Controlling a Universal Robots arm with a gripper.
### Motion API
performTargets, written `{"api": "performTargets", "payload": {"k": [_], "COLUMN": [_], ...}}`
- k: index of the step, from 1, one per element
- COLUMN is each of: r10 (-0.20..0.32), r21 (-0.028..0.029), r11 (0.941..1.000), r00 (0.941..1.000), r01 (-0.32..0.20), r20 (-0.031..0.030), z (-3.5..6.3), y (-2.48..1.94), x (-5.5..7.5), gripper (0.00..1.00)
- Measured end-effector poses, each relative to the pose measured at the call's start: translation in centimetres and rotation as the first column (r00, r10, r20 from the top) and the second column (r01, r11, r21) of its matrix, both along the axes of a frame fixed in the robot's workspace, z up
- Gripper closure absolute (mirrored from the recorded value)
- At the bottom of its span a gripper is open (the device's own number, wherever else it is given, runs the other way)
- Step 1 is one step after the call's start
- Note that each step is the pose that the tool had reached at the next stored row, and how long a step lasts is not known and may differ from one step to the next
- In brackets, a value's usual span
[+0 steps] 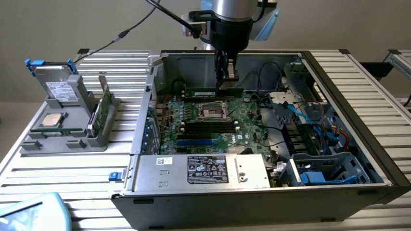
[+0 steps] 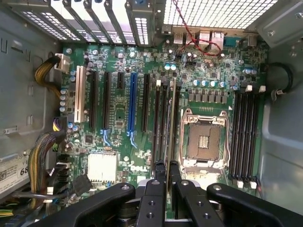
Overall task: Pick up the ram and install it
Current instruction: 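Insert the ram into the slot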
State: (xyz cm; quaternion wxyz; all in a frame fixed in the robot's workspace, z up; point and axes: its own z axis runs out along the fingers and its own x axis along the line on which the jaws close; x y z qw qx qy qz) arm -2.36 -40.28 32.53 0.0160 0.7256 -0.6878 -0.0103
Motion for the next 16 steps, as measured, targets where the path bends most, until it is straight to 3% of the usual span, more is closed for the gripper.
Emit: {"api": "performTargets", "payload": {"k": [16], "r10": [0.011], "r21": [0.0001], "r11": [0.9999], "r00": [0.9999], "r01": [-0.011], "r20": [0.0000], "z": [-3.09], "y": [0.00], "x": [-0.1], "gripper": [0.86]}}
